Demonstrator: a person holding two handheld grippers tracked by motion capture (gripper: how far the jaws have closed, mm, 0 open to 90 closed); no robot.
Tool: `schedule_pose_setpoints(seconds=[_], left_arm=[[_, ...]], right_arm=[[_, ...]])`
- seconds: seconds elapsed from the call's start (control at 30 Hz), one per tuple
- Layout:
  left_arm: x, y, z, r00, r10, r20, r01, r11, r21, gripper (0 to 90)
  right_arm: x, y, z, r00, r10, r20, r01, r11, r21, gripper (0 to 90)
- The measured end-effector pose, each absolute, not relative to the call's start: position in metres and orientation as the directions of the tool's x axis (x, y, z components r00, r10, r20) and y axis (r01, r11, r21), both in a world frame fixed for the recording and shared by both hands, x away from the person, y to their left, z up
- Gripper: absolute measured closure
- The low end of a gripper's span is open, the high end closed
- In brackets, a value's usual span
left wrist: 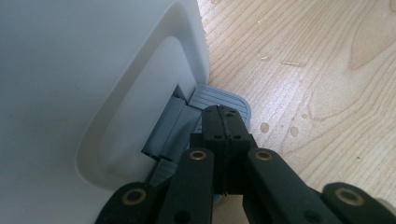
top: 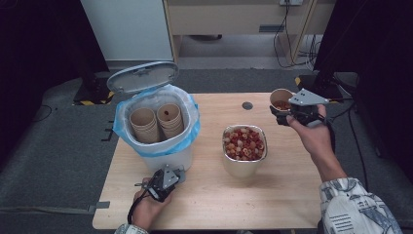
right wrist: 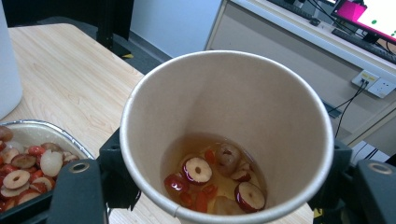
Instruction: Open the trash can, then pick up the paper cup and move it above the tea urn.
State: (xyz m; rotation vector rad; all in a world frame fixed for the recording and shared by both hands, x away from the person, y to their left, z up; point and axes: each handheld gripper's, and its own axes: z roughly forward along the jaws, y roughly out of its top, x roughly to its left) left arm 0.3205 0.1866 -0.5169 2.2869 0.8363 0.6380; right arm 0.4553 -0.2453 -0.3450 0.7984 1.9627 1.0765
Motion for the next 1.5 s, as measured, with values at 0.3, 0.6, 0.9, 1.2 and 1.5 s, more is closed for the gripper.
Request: schedule_pose_setpoints(seconds=[0.3, 0.6, 0.9, 1.2, 1.5], left_arm=[[0.321, 0.187, -0.517, 0.684, 0.695, 0.223, 0.398, -0.611, 0.684, 89.9], [0.321, 0.187, -0.517, 0.684, 0.695, 0.222, 0.398, -0.611, 0.685, 89.9], [0.321, 0.187, -0.517, 0.684, 0.696, 0.219, 0.399, -0.608, 0.686, 90.0], [0.320, 0.187, -0.517, 0.683, 0.696, 0.220, 0.399, -0.608, 0.686, 89.9], [0.320, 0.187, -0.517, 0.682, 0.697, 0.219, 0.399, -0.606, 0.688, 90.0]], right_arm=[[0.458, -0.239, -0.338, -0.533, 0.783, -0.321, 0.151, 0.461, 0.875, 29.0], [0.458, -0.232, -0.326, -0.534, 0.774, -0.340, 0.126, 0.471, 0.873, 29.0], [0.460, -0.222, -0.322, -0.549, 0.757, -0.353, 0.106, 0.483, 0.869, 28.9], [0.459, -0.217, -0.324, -0.561, 0.744, -0.363, 0.094, 0.493, 0.865, 29.0], [0.457, -0.211, -0.321, -0.581, 0.719, -0.380, 0.066, 0.507, 0.859, 29.0]])
